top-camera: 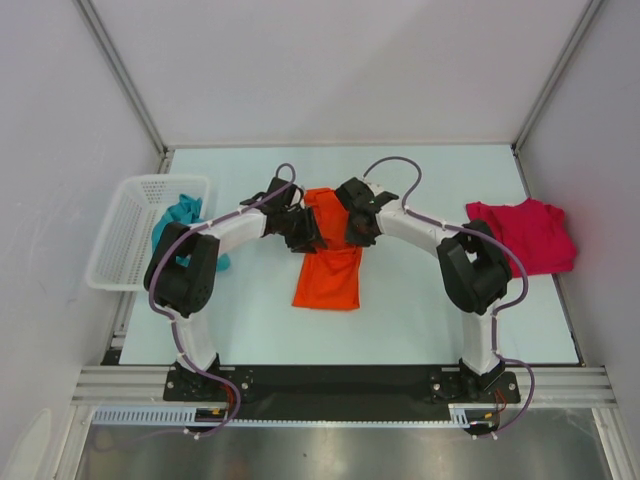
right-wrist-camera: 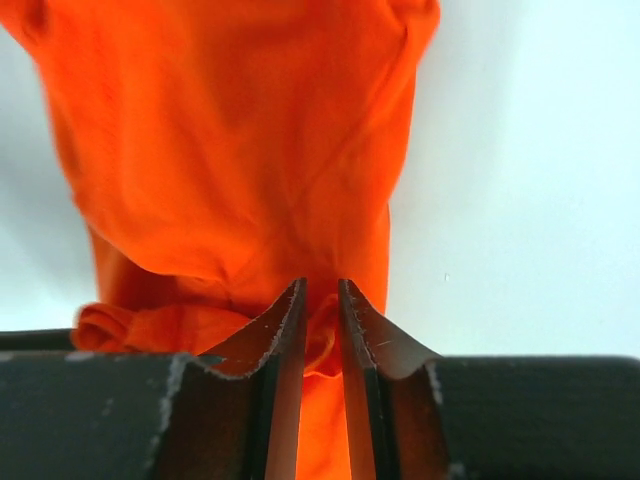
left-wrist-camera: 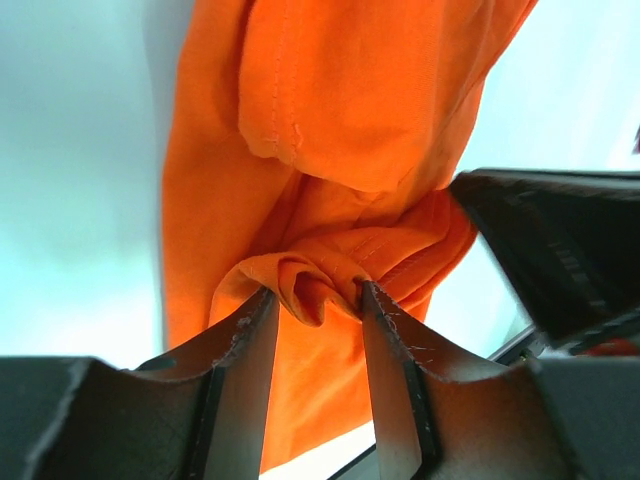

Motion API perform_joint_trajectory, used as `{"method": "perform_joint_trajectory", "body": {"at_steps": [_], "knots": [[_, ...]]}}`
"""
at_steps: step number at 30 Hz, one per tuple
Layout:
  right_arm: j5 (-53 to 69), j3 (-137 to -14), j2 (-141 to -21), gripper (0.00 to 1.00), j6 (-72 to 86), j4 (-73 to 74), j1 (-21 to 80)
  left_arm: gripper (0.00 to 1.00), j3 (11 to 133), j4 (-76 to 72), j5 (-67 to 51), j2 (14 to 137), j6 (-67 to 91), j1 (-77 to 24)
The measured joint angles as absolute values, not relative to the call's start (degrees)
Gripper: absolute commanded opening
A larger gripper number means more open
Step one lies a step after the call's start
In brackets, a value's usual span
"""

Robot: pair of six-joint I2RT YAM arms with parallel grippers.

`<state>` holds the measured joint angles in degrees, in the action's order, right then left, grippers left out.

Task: Fold and stack the t-shirts
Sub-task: Fold the folded rectangular tshirt in 1/3 of the way

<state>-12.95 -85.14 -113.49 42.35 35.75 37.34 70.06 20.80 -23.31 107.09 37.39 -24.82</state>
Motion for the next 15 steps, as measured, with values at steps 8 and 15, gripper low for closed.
{"method": "perform_joint_trajectory", "body": {"at_steps": [8, 15], "knots": [[-14.6, -88.8, -113.9, 0.25, 41.3, 35.7, 35.3, 0.55, 70.1, 21.6, -23.3, 107.1, 36.7, -22.9], [-15.1, -88.7, -114.0, 0.25, 41.3, 36.5, 34.9, 0.55, 70.1, 22.8, -23.2, 106.8, 35.9, -21.3]]}}
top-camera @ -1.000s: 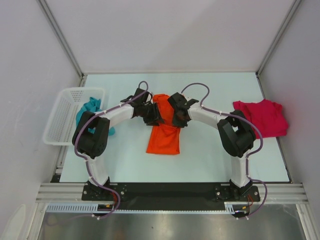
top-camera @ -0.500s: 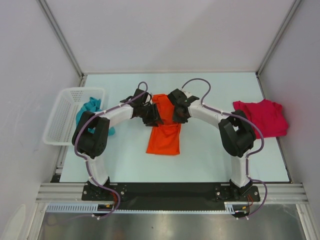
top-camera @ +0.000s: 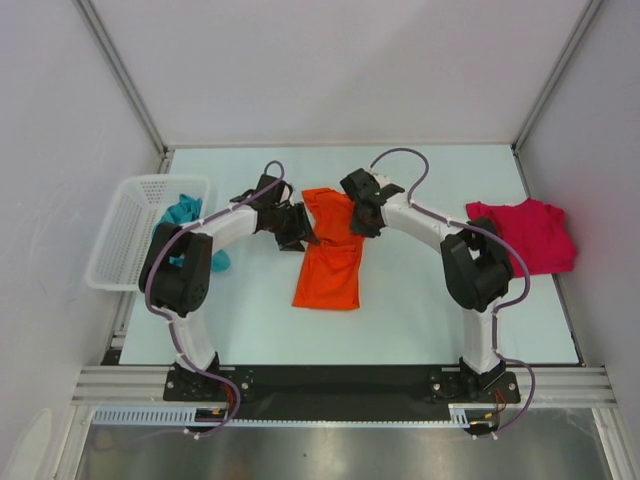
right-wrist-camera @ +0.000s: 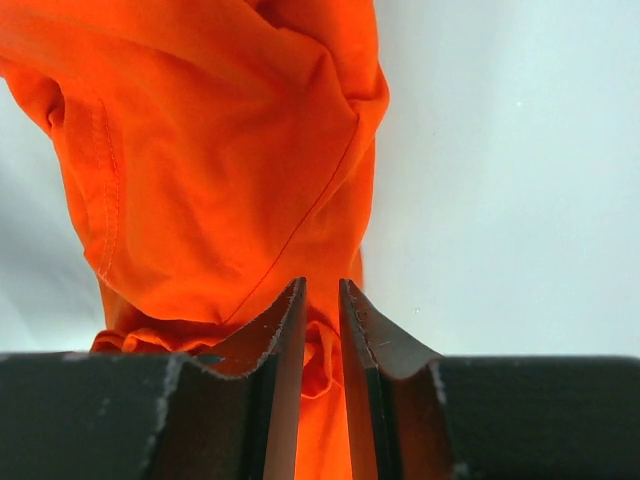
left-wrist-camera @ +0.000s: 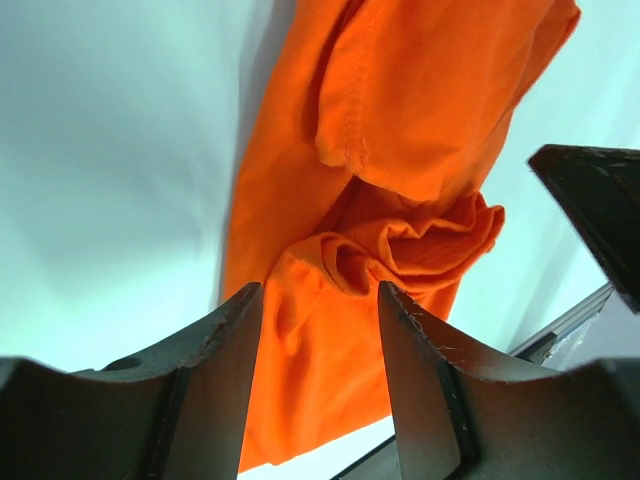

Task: Fold and stack the t-shirts
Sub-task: Fold the folded rectangular tshirt in 1/3 of the way

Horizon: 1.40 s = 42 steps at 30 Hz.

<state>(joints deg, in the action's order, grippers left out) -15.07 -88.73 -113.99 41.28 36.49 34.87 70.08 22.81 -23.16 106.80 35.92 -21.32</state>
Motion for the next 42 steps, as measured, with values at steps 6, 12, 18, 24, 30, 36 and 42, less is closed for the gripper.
{"method": "perform_joint_trajectory", "body": {"at_steps": [6, 12, 18, 24, 30, 36, 42], "knots": [[-15.0, -86.4, -113.1, 0.25, 41.5, 37.0, 37.4, 0.55, 69.7, 23.4, -23.2, 102.9, 35.9, -21.2], [-15.0, -84.2, -110.9, 0.25, 42.7, 38.2, 41.9, 0.55, 67.8, 23.3, -23.4, 99.5, 35.9, -21.2], [-15.7, -83.2, -107.5, 0.24, 44.6, 39.7, 45.3, 0.55, 65.1, 23.6, -23.3, 98.3, 36.0, -21.8], [-16.6, -83.0, -104.5, 0.24, 45.9, 40.2, 46.5, 0.54, 63.7, 23.4, -23.4, 97.8, 36.0, -22.7], [-17.8, -82.9, -103.7, 0.24, 46.7, 41.2, 47.6, 0.54, 63.4, 23.2, -23.4, 97.8, 36.0, -22.7], [-17.7, -79.6, -103.9, 0.24, 46.9, 40.1, 47.5, 0.54, 63.4, 22.9, -24.0, 97.8, 36.0, -22.8], [-17.7, -78.4, -110.8, 0.23, 46.5, 36.6, 45.0, 0.54, 63.3, 21.4, -24.2, 98.3, 36.0, -22.9]]}}
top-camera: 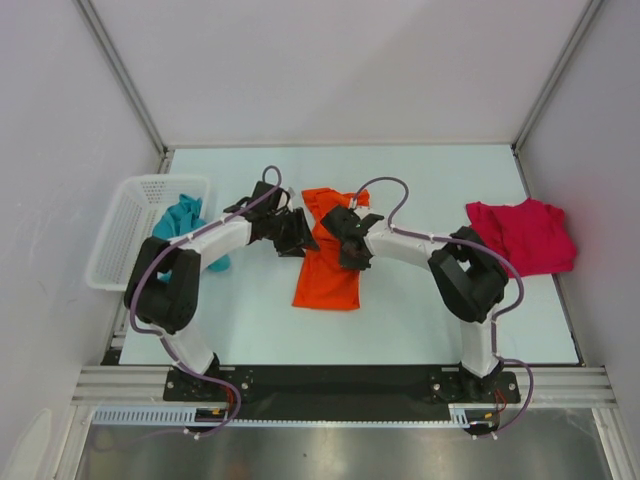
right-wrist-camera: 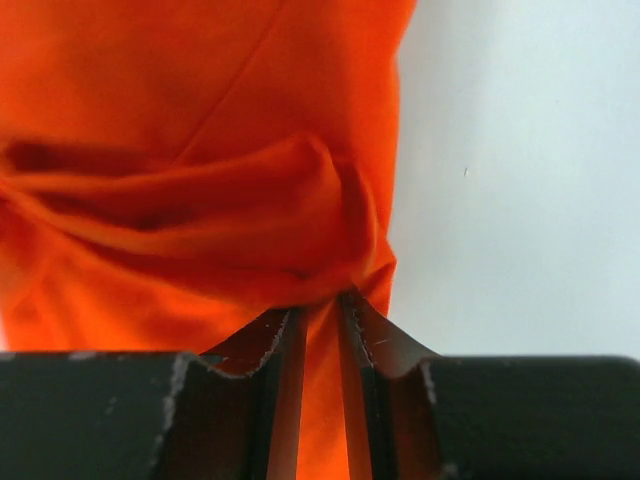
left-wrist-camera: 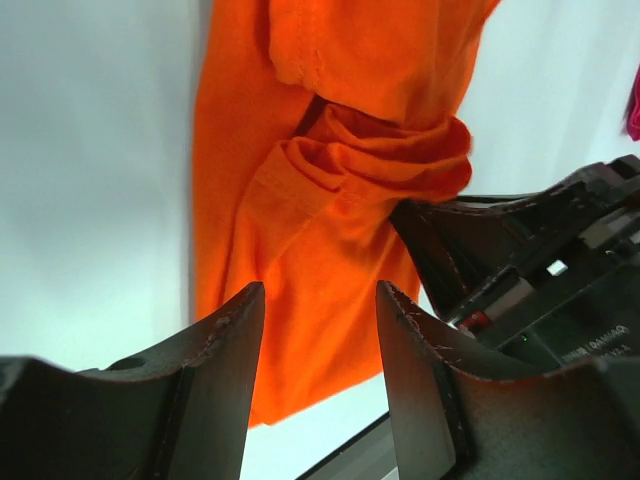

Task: Fold and stack the t-shirts
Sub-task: Fold the folded rectangular tshirt in 1/3 of the way, then grab one side of the 2/3 rectangular tshirt with both arms

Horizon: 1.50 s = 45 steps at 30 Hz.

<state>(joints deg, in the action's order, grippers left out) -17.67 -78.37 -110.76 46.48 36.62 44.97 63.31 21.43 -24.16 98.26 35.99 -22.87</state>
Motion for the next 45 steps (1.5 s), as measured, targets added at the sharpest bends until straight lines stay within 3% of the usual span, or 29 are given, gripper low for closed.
{"method": "perform_joint_trajectory", "body": {"at_steps": [10, 23, 35, 45], "knots": [[-17.6, -80.1, -113.9, 0.23, 44.7, 35.5, 43.6, 0.53, 61.9, 17.7, -24.6, 105.9, 36.4, -22.9], [-19.3, -80.2, -112.4, 0.22, 44.3, 37.3, 44.3, 0.52, 61.9, 17.7, -24.6, 105.1, 36.5, -23.0], [-24.4, -79.4, -97.4, 0.27, 47.8, 45.7, 51.6, 0.54, 62.0, 25.0, -19.6, 83.1, 35.2, -23.0], [-23.5, -66.8, -96.0, 0.29, 56.1, 47.8, 59.3, 0.54, 47.6, 28.5, -18.6, 72.3, 35.0, -23.1]]}}
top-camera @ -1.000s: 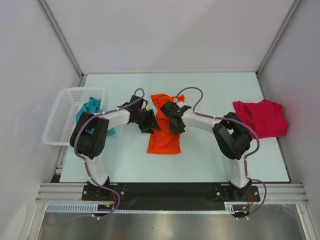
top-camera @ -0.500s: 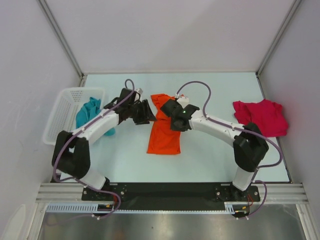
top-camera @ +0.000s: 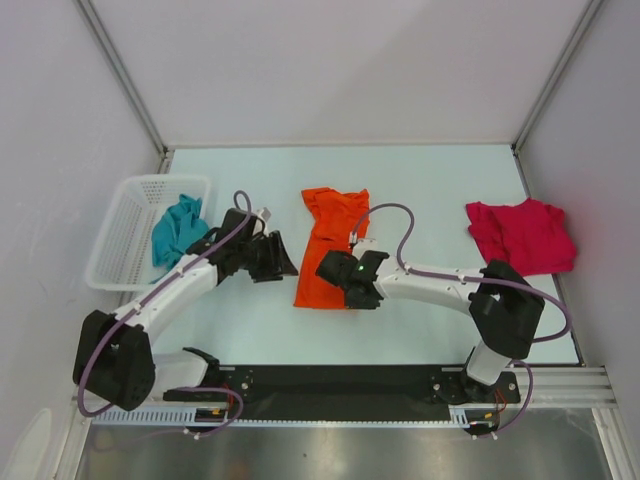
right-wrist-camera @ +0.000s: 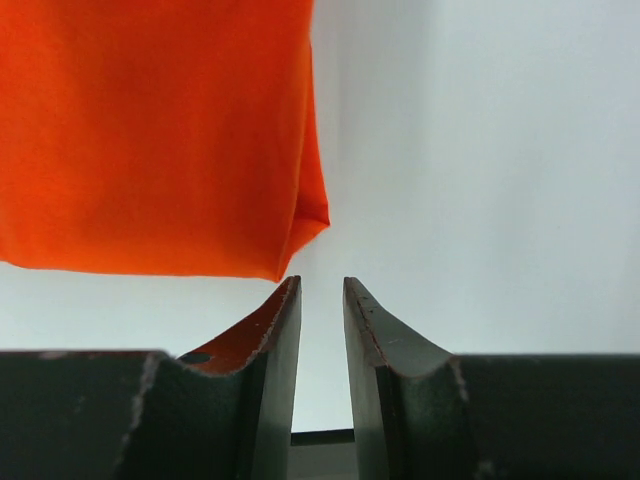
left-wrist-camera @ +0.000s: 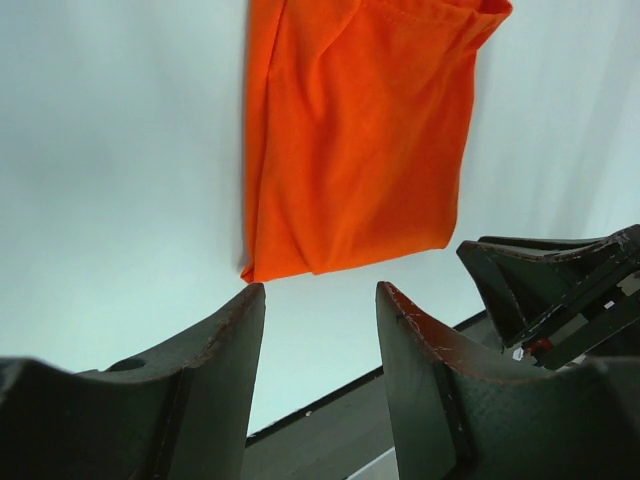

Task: Fold and stack the t-shirts
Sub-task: Grab one side of the 2/3 rectangular tshirt with both arms

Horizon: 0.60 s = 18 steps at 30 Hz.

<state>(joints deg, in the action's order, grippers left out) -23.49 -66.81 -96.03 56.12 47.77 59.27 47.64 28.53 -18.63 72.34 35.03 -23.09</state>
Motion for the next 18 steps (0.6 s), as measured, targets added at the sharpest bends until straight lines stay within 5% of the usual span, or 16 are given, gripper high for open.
{"method": "perform_joint_trajectory", "body": {"at_steps": [18], "knots": [[-24.3, -67.2, -97.3, 0.29, 58.9, 48.2, 60.7, 0.54, 40.4, 22.8, -18.0, 78.1, 34.9, -27.0]]}}
